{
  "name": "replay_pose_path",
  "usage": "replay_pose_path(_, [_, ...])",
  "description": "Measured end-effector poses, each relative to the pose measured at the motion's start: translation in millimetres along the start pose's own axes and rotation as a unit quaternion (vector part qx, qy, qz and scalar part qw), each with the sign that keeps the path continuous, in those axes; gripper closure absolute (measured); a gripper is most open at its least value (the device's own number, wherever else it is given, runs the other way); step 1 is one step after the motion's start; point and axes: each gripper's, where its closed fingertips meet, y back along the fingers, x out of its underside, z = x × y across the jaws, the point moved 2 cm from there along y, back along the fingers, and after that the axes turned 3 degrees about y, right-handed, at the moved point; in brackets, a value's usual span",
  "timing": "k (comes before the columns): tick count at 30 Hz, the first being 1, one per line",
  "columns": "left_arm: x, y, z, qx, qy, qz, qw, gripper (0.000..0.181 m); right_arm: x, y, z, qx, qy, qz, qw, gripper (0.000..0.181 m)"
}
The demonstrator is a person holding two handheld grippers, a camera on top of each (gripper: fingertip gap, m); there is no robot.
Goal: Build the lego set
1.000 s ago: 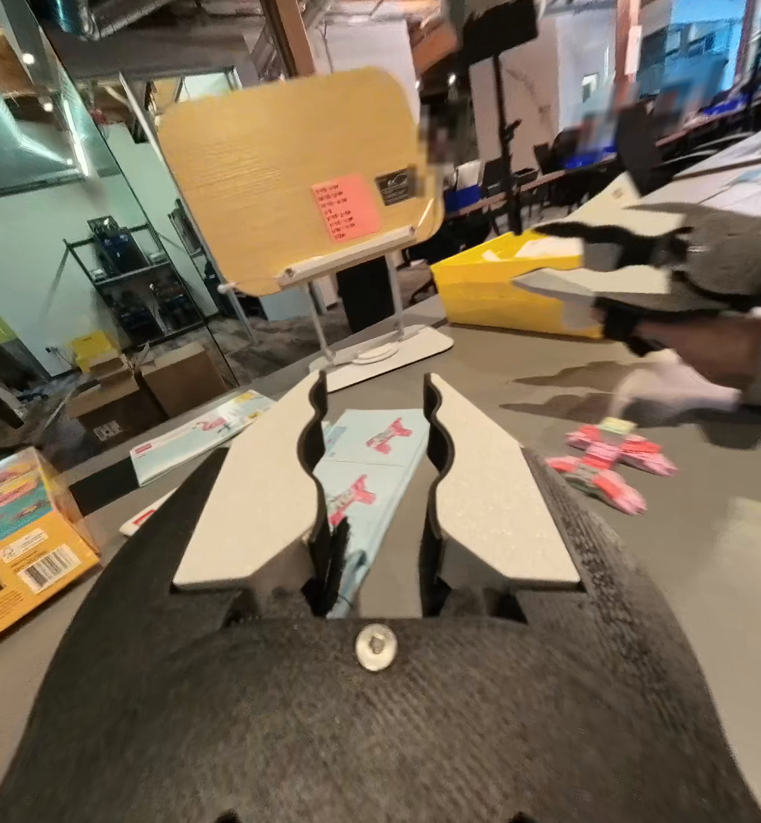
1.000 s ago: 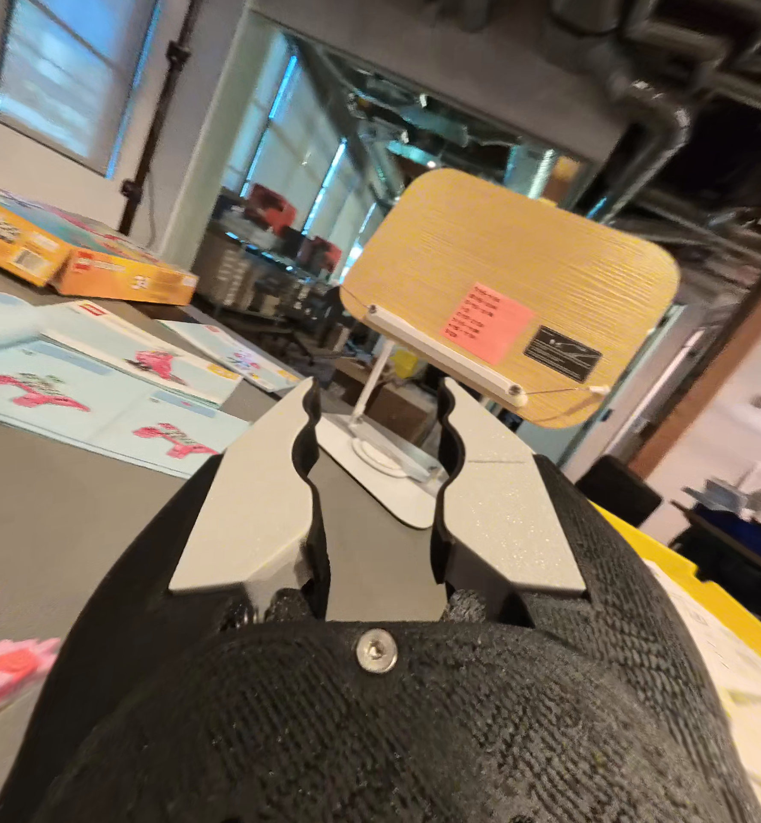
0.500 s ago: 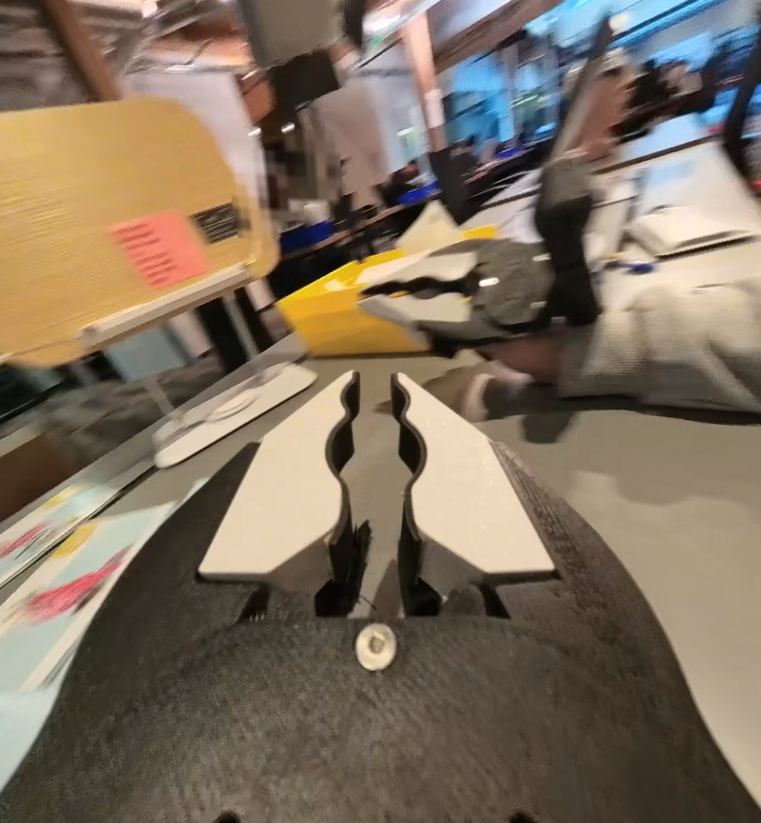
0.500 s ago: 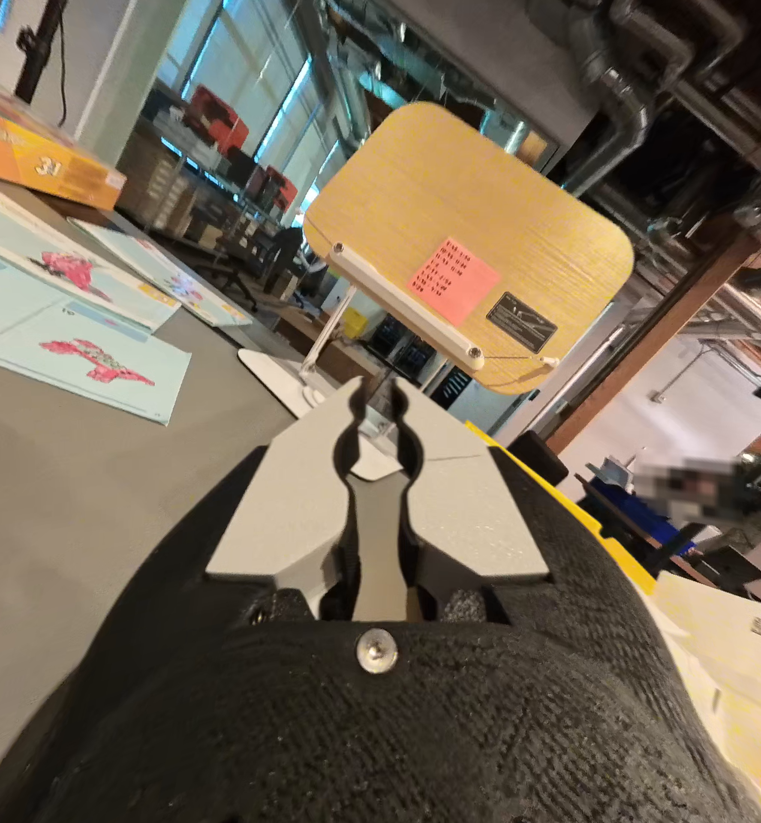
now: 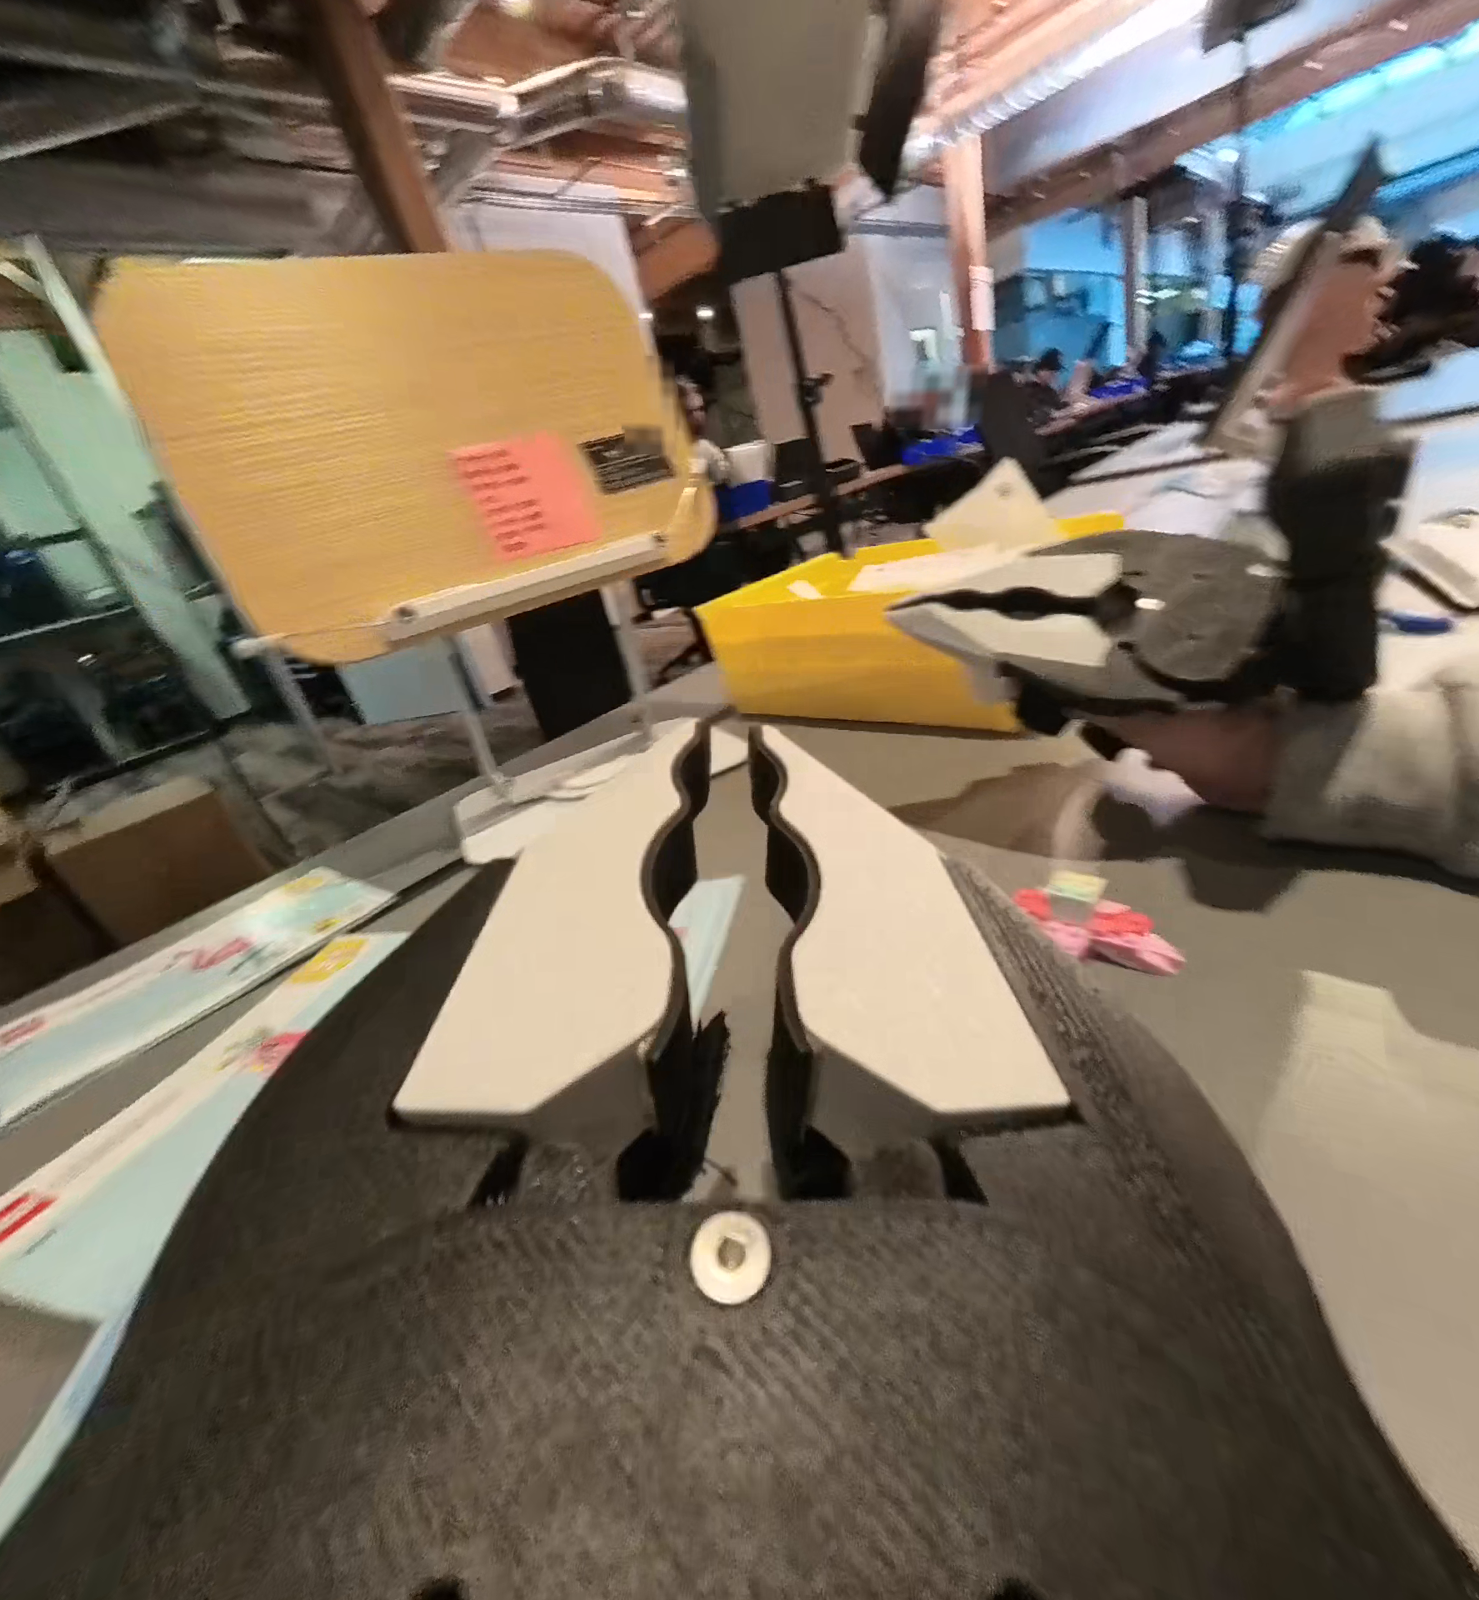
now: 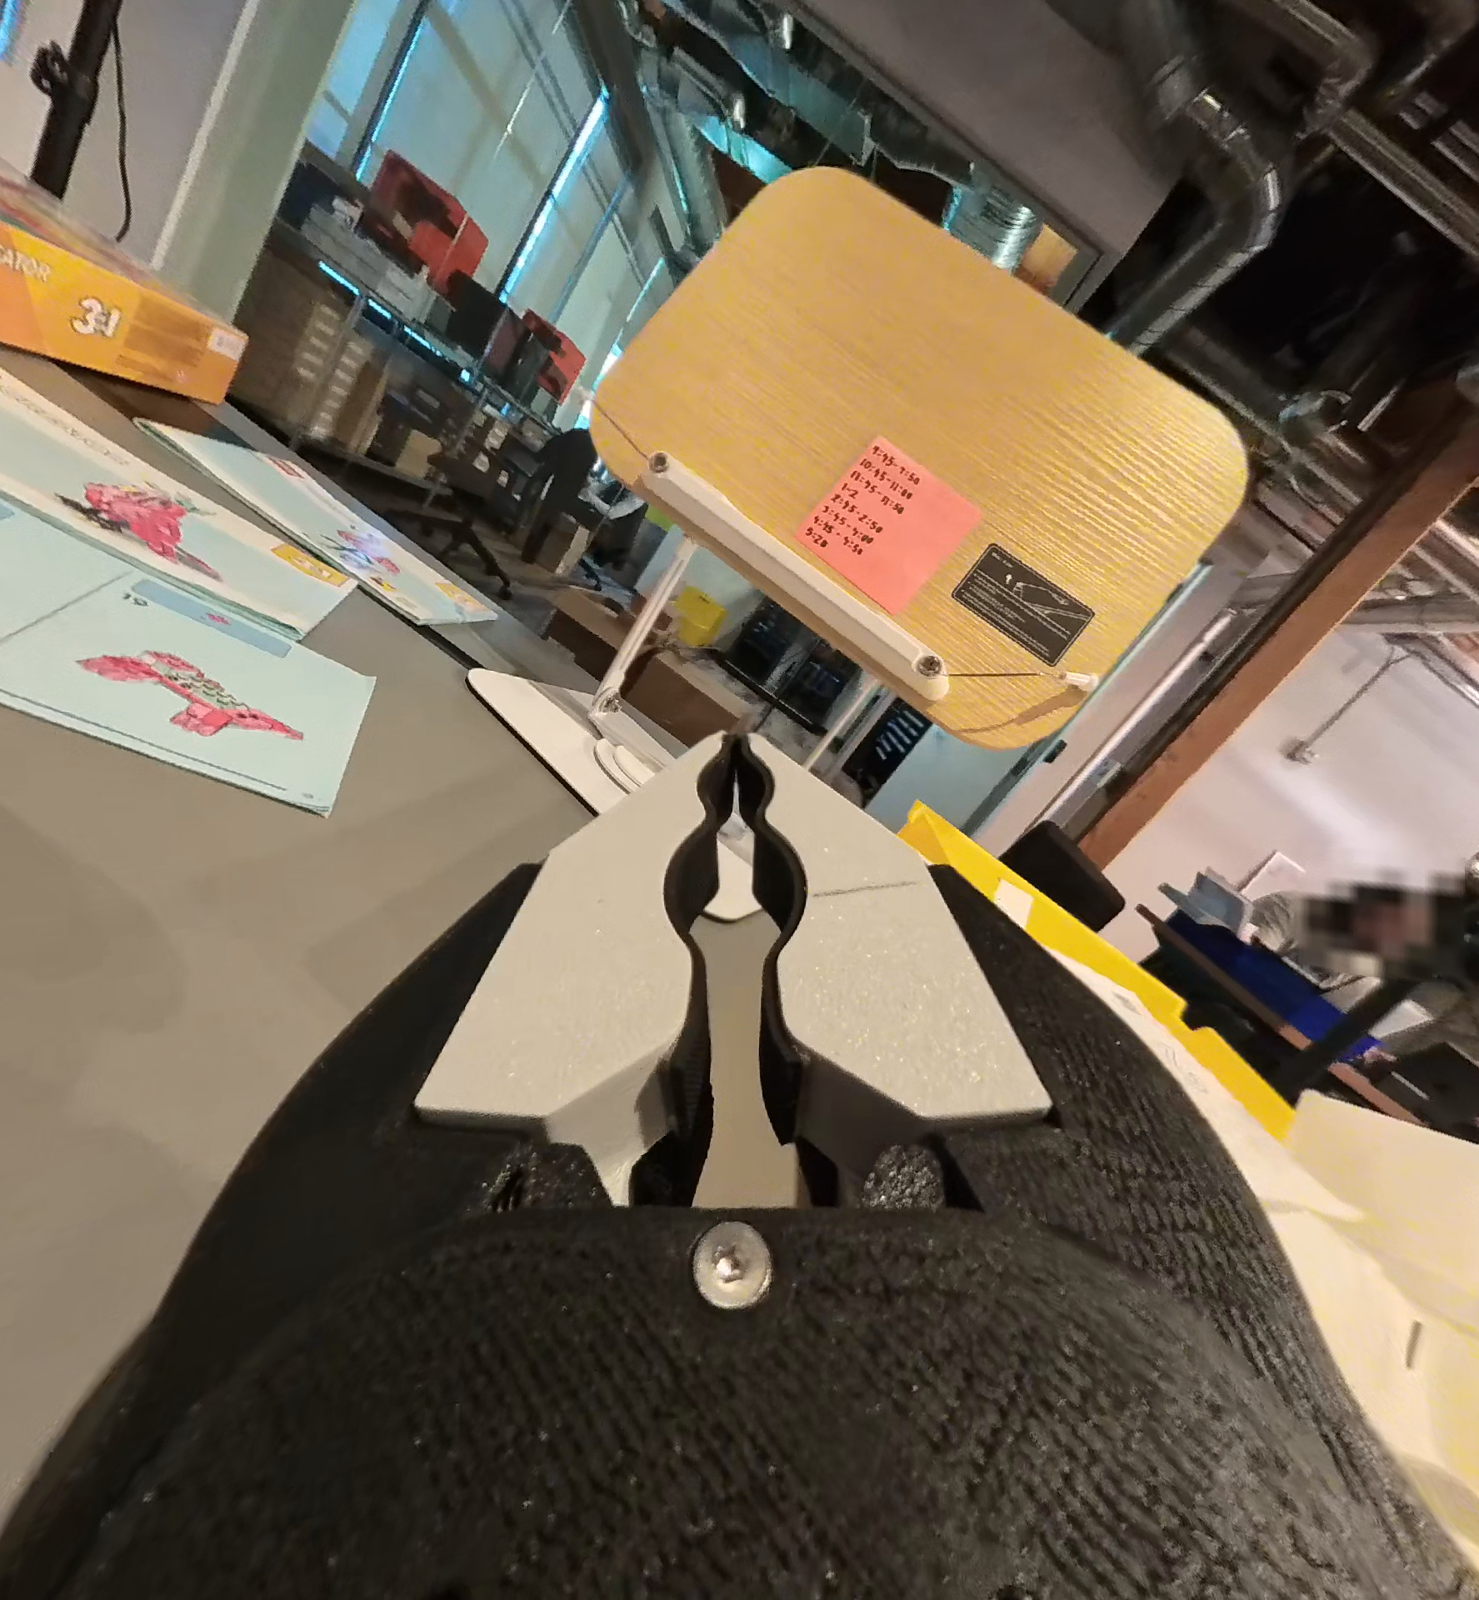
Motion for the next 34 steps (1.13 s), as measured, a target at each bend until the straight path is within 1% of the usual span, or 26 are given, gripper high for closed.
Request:
replay_pose_path(2, [2.3,5.5,24.1,-0.038,0.03,-0.004,0.999,0.174,0.5,2.4,-4.2,0.006,-0.014,-0.001,1.0,0.181])
replay_pose_path(4, [6.1,9.8,41.3,-0.056,0.088,-0.014,0.994,0.174,2.1,4.6,-8.2,0.013,-0.025,0.001,1.0,0.181])
replay_pose_path(6, [11.3,11.4,50.8,-0.055,0.151,-0.023,0.987,0.173,3.0,5.9,-11.1,0.016,-0.034,0.0,0.999,0.181])
replay_pose_path(8, [18.0,10.8,54.0,-0.051,0.163,-0.011,0.985,0.171,3.8,6.1,-12.2,0.017,-0.041,0.0,0.999,0.181])
replay_pose_path(11, [24.6,6.2,47.1,-0.051,0.109,0.023,0.992,0.171,4.7,5.8,-12.1,0.017,-0.041,0.003,0.999,0.181])
replay_pose_path(15, [26.1,-3.1,12.8,-0.007,0.005,0.057,0.998,0.171,3.9,6.3,-10.5,0.014,-0.039,0.003,0.999,0.181])
replay_pose_path(16, [27.2,-5.2,3.0,0.005,-0.026,0.065,0.998,0.172,3.7,6.4,-10.1,0.013,-0.039,0.003,0.999,0.181])
replay_pose_path(17, [28.3,-7.4,-4.9,0.009,-0.06,0.073,0.996,0.181,3.6,6.4,-9.9,0.013,-0.039,0.003,0.999,0.181])
replay_pose_path(19, [33.3,-12.1,-14.2,0.0,-0.123,0.092,0.988,0.181,4.1,6.0,-9.2,0.011,-0.037,0.004,0.999,0.181])
replay_pose_path(20, [36.5,-14.0,-20.0,0.006,-0.141,0.099,0.985,0.181,4.3,5.6,-8.5,0.01,-0.036,0.004,0.999,0.181])
replay_pose_path(23, [42.7,-16.0,-34.8,0.038,-0.16,0.107,0.981,0.181,5.2,5.3,-7.4,0.008,-0.031,0.008,0.999,0.181])
replay_pose_path(26, [43.1,-15.0,-39.6,0.052,-0.174,0.106,0.978,0.181,6.2,5.4,-6.8,0.008,-0.027,0.012,1.0,0.181])
replay_pose_path(27, [41.9,-14.9,-39.0,0.048,-0.18,0.103,0.977,0.181,7.3,5.1,-7.0,0.009,-0.027,0.015,0.999,0.181])
replay_pose_path(30, [35.1,-16.1,-26.5,-0.012,-0.214,0.093,0.972,0.181,11.6,3.2,-6.7,0.008,-0.03,0.026,0.999,0.181])
replay_pose_path(31, [35.4,-16.1,-25.9,-0.017,-0.226,0.096,0.969,0.181,12.4,3.0,-6.8,0.008,-0.031,0.028,0.999,0.181])
replay_pose_path(34, [37.9,-16.1,-32.0,-0.001,-0.235,0.099,0.967,0.18,11.6,3.5,-7.0,0.008,-0.033,0.026,0.999,0.181])
